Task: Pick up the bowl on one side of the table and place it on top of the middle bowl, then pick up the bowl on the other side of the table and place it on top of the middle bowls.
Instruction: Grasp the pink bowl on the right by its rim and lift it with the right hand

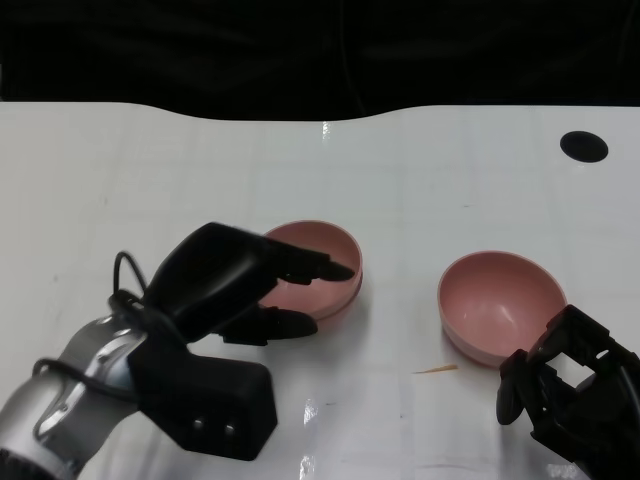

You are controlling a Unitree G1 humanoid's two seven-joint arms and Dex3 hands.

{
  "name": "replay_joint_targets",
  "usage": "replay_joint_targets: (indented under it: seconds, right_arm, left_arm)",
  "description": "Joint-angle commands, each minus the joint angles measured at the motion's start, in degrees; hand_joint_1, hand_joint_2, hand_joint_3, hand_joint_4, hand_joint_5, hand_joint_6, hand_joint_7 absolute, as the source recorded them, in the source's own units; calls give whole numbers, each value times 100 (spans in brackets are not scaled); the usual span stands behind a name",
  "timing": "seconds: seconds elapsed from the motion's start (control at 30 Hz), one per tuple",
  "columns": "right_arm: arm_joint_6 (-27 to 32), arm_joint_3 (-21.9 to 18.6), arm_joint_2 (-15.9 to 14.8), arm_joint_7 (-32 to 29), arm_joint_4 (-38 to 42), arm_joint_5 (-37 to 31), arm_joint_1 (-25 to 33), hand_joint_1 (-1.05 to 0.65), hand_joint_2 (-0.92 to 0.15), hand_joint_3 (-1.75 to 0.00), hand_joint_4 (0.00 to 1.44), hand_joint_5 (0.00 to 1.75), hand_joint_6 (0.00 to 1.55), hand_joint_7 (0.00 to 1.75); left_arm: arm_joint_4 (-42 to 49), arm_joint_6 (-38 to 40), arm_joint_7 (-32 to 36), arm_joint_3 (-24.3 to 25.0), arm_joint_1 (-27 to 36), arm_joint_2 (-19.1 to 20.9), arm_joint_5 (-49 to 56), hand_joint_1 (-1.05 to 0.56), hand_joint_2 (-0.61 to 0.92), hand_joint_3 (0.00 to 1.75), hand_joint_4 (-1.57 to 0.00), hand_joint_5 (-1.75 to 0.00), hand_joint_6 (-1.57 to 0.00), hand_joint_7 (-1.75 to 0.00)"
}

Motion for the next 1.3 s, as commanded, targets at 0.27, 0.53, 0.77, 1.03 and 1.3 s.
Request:
replay_joint_targets:
  seconds: [0.27, 0.53, 0.77, 1.03, 1.3]
  right_arm:
    - [27, -120, -120, -18, -3, 81, -29, -7, -59, -101, 85, 175, 79, 144]
    - [-177, -220, -194, 58, 78, 28, -92, -5, -61, -99, 84, 174, 79, 143]
    - [-308, -258, -234, 89, 154, -35, -128, -5, -59, -101, 84, 174, 80, 142]
    - [-1480, -287, -259, 60, 525, -637, -199, -5, -60, -102, 85, 171, 78, 141]
    - [-3985, -429, -422, -876, 1305, -2233, -413, -7, -77, -74, 89, 153, 80, 131]
  left_arm:
    - [-1747, 2117, -1769, 1241, 1200, -388, -3574, 5, 72, 102, -58, -141, -75, -96]
    - [-2684, 4694, -2470, 2722, 2332, -302, -6691, 7, 68, 145, -84, -174, -71, -173]
    - [-2800, 5481, -2602, 3209, 2693, -321, -7197, 4, 73, 144, -82, -175, -71, -175]
    - [-2706, 6018, -2806, 3461, 2836, -362, -7516, 1, 76, 145, -91, -175, -77, -175]
    - [-2760, 6680, -2704, 3701, 2939, -346, -7726, -1, 77, 150, -96, -175, -81, -175]
